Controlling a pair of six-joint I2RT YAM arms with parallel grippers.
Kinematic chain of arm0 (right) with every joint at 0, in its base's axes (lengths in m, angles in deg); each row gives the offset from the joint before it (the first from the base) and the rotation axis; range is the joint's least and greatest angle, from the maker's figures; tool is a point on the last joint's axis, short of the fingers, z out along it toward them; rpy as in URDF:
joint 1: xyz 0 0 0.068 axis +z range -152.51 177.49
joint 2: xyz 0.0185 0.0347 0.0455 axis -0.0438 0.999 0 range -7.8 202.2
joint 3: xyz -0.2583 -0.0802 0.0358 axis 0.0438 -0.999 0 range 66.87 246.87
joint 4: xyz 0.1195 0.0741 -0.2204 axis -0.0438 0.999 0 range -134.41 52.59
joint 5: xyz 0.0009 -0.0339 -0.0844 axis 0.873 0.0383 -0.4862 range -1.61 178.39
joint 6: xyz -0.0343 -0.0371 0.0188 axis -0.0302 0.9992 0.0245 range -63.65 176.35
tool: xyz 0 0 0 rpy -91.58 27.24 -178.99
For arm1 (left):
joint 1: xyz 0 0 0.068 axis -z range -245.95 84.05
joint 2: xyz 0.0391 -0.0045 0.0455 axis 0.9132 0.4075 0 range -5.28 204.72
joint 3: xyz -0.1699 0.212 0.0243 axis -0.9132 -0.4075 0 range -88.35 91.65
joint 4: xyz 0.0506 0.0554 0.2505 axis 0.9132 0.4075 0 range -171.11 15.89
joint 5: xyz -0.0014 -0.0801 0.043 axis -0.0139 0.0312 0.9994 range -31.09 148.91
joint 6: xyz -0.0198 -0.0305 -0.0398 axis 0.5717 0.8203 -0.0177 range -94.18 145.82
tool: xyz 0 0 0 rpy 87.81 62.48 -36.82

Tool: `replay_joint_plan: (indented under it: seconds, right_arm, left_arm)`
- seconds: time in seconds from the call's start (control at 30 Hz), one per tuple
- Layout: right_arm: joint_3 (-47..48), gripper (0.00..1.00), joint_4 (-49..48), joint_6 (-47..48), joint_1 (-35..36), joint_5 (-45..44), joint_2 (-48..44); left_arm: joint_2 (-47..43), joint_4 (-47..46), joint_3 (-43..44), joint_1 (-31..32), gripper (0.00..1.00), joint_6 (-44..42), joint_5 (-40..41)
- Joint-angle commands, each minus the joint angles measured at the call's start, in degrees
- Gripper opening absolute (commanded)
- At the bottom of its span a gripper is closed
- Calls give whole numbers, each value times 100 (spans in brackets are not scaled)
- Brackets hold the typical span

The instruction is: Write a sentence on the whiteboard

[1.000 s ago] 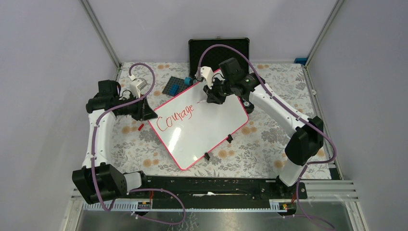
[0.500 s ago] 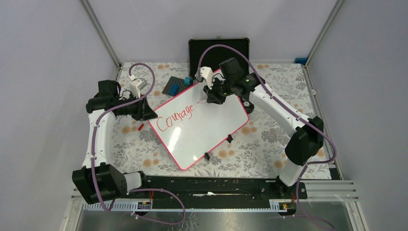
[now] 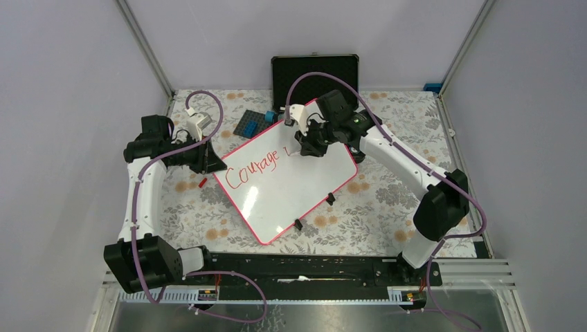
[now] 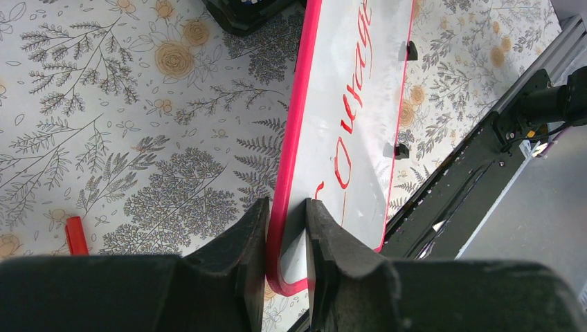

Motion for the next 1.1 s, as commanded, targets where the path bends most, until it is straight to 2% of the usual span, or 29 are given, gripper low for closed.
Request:
replay_joint_plan:
  seconds: [0.0, 0.27, 0.77, 1.07]
  right_arm:
    - [-67, 0, 55, 140, 57, -67, -258]
    - [368, 0, 61, 132, 55, -307, -132]
    - [1085, 0, 299, 47, 63, 24, 141]
    - [1210, 0, 300, 26, 99, -66, 369]
  left_arm:
    - [-109, -215, -24, 4, 5, -149, 148]
    - [-122, -214, -36, 6, 5, -153, 150]
    - [-126, -222, -29, 11, 5, -154, 136]
    - [-162, -218, -63, 9, 5, -162, 158]
